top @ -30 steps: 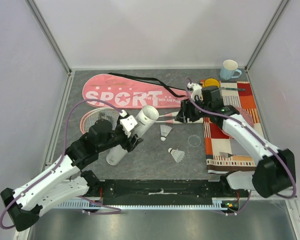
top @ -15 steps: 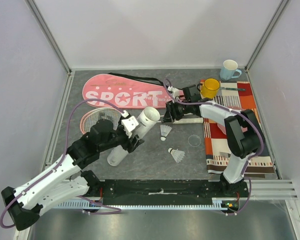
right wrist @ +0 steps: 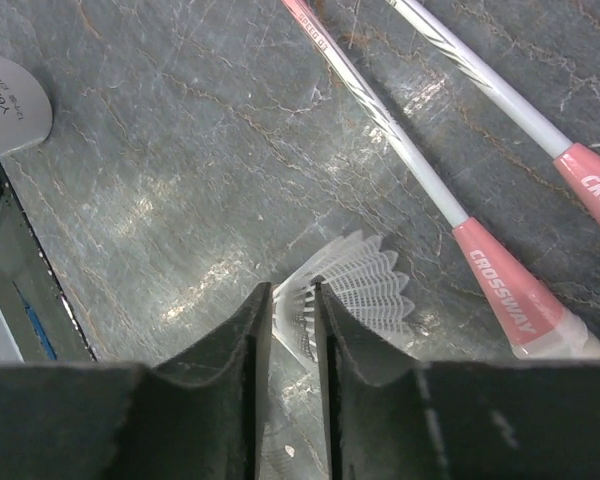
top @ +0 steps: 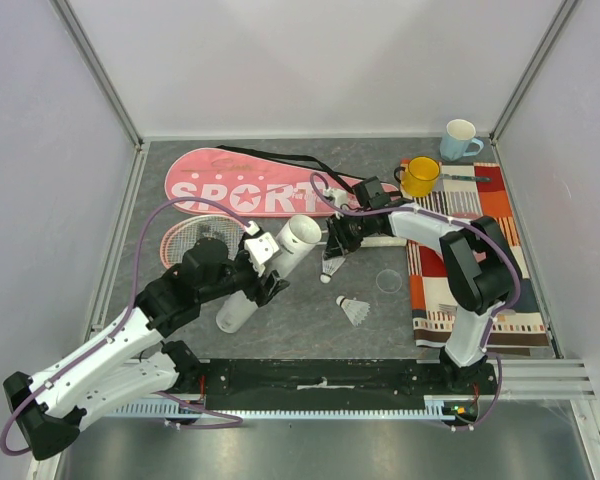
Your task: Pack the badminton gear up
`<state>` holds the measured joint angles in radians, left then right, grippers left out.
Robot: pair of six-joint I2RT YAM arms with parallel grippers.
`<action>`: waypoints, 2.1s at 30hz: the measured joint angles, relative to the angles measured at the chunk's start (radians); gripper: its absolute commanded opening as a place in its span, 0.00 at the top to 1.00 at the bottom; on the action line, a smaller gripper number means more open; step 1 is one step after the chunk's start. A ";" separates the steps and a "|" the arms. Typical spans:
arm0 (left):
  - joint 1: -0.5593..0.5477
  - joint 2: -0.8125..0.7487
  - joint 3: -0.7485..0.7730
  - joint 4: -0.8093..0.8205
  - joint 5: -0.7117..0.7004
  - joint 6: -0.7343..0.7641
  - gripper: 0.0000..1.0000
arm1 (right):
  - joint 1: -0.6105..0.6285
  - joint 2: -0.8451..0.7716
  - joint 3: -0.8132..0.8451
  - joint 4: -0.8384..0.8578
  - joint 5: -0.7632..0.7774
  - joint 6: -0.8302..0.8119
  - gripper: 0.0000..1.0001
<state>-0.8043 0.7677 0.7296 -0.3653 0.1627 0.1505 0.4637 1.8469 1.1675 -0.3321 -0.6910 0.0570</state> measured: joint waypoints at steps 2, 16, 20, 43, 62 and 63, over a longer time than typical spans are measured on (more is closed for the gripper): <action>0.000 0.000 0.000 0.000 0.001 0.000 0.81 | 0.000 0.000 0.000 -0.001 0.005 0.001 0.83; 0.000 0.013 0.000 0.001 0.001 0.000 0.82 | -0.039 -0.305 -0.087 0.026 0.061 0.200 1.00; 0.000 0.027 0.000 0.002 0.001 0.000 0.81 | -0.045 -0.575 -0.086 0.064 0.139 0.256 1.00; 0.000 0.045 0.000 0.005 0.000 0.000 0.83 | 0.216 -0.842 0.114 0.058 0.288 0.205 1.00; 0.000 0.048 0.000 0.005 0.000 0.000 0.83 | 0.390 -0.768 -0.004 0.174 0.353 0.305 0.75; 0.000 0.048 0.000 0.005 0.000 0.000 0.83 | 0.392 -0.764 -0.006 0.175 0.354 0.312 0.73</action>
<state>-0.8043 0.8162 0.7296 -0.3603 0.1623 0.1505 0.8555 1.0828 1.1614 -0.1566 -0.3367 0.3691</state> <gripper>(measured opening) 0.741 0.188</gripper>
